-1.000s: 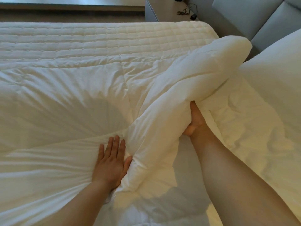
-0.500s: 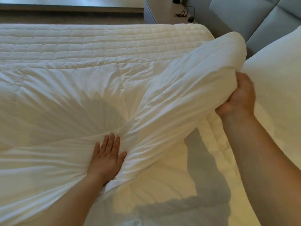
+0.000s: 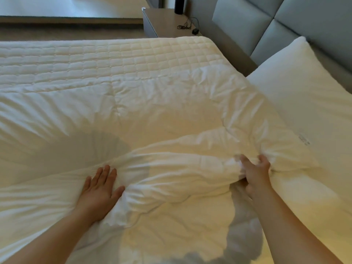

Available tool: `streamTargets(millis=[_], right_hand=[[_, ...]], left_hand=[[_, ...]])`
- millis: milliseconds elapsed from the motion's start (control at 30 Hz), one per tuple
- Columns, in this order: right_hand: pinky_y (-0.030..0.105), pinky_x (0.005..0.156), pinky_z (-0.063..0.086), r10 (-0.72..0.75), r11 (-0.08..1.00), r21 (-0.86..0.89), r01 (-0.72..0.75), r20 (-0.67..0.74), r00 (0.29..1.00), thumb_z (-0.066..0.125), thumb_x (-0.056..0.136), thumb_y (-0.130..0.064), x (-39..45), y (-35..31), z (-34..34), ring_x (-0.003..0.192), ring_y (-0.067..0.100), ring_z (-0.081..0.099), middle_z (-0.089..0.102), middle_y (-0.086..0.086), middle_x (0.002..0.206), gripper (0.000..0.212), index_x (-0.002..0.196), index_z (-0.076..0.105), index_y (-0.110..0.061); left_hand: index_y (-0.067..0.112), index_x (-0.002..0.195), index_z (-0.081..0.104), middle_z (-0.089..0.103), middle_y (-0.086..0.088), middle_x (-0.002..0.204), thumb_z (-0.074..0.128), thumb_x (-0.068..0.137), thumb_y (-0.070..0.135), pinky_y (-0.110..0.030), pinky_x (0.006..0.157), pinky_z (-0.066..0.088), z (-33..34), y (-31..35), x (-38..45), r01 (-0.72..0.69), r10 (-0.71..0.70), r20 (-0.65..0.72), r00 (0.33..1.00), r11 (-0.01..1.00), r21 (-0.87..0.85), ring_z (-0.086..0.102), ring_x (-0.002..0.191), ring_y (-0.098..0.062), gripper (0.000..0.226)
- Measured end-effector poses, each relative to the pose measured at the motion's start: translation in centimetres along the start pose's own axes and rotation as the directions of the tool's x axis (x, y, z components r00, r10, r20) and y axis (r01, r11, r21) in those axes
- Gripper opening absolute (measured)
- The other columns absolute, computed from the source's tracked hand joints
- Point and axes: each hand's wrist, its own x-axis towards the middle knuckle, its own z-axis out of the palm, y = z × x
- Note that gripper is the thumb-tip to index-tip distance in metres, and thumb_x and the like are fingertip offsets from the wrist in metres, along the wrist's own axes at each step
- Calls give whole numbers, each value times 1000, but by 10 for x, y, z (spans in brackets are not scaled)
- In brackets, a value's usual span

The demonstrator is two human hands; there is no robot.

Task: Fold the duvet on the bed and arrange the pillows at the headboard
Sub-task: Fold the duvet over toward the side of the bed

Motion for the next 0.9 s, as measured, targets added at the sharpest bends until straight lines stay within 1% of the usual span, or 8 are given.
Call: streamTargets(millis=[100, 167, 300, 367, 467, 600, 800, 900], right_hand=[[30, 59, 53, 135, 943, 314, -107, -70, 988, 73, 83, -21, -4, -18, 3, 88, 19, 58, 50, 3, 121, 71, 140, 34, -33], [36, 68, 55, 94, 936, 348, -52, -104, 990, 70, 82, -15, -15, -34, 3, 94, 23, 60, 53, 6, 126, 55, 127, 45, -35], [27, 51, 47, -424, 896, 45, 442, -209, 881, 59, 86, -9, -62, -55, -13, 54, 10, 53, 56, 2, 87, 28, 110, 47, -19], [25, 68, 42, -529, 828, -296, 475, -137, 837, 59, 90, -13, -68, -28, -26, 77, 11, 56, 59, 5, 96, 23, 111, 50, -12], [38, 74, 43, -291, 745, -630, 219, -11, 957, 59, 93, -20, -41, 28, -37, 96, 39, 60, 65, 23, 103, 18, 107, 49, -14], [44, 76, 50, -116, 748, -659, 78, -14, 993, 60, 90, -21, -7, 32, -24, 85, 36, 58, 63, 20, 95, 17, 97, 44, -17], [38, 79, 43, 25, 618, -776, 129, 184, 983, 58, 93, -36, -2, 22, -47, 107, 37, 57, 60, 20, 123, 41, 126, 46, -14], [33, 63, 45, 189, 568, -808, 159, 316, 930, 53, 95, -47, -5, -9, -59, 82, 30, 63, 65, 18, 114, 52, 136, 45, -16]], left_hand=[[16, 147, 38, 35, -9, 155, 19, 78, 66, -42, 116, 22, -11, 10, 4, 4, -58, -233, 971, 974, -227, 30, 143, -26, 88], [14, 142, 42, 43, -14, 147, 27, 85, 62, -43, 112, 29, -22, 25, 8, 9, -138, -306, 942, 922, -387, 38, 136, -31, 76], [26, 154, 20, 18, -9, 162, 18, 84, 69, -47, 117, 17, -40, 69, 14, -91, -46, -352, 935, 927, -365, 18, 148, -28, 81], [38, 154, 6, 0, -2, 165, 6, 78, 74, -54, 116, 10, -36, 87, 12, -145, 81, -258, 963, 960, -238, 4, 151, -26, 84], [45, 151, -9, -18, 4, 163, -11, 69, 86, -61, 115, 3, -12, 90, 8, -142, 142, -27, 989, 990, -1, -15, 150, -23, 92], [45, 151, -12, -24, 6, 161, 14, 88, 76, -65, 114, 0, -4, 84, 13, -114, 106, 105, 989, 991, 69, -21, 148, -23, 75], [36, 155, 1, -14, 2, 164, 26, 93, 66, -65, 114, 7, -16, 104, 8, -44, 44, 62, 997, 999, -14, -11, 150, -27, 73], [34, 155, 3, -10, 1, 164, 24, 97, 60, -61, 116, 6, -21, 135, 4, -66, 62, -30, 998, 983, -174, -4, 151, -27, 67]])
